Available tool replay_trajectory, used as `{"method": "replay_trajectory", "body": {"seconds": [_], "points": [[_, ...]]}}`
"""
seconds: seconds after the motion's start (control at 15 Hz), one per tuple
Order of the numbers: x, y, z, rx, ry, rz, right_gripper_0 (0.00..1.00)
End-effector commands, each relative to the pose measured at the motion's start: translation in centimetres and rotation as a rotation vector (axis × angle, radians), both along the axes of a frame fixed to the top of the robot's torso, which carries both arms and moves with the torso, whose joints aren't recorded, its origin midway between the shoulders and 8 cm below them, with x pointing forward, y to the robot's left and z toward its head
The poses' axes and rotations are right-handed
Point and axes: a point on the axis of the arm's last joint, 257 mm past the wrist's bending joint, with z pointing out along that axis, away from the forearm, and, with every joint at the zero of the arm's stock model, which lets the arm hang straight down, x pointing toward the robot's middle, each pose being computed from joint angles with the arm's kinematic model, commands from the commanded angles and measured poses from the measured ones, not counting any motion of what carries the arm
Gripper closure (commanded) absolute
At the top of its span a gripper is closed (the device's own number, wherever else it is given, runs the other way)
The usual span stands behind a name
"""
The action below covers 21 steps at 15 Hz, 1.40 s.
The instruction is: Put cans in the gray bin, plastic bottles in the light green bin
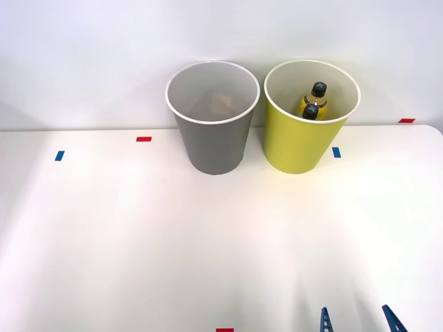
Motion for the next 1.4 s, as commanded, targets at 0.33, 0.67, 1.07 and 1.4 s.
{"method": "replay_trajectory", "body": {"seconds": [0.33, 0.67, 1.07, 1.4], "points": [[0.0, 0.0, 0.0, 0.0, 0.0, 0.0, 0.0], [0.0, 0.0, 0.0, 0.0, 0.0, 0.0, 0.0], [0.0, 0.0, 0.0, 0.0, 0.0, 0.0, 0.0], [0.0, 0.0, 0.0, 0.0, 0.0, 0.0, 0.0]]}}
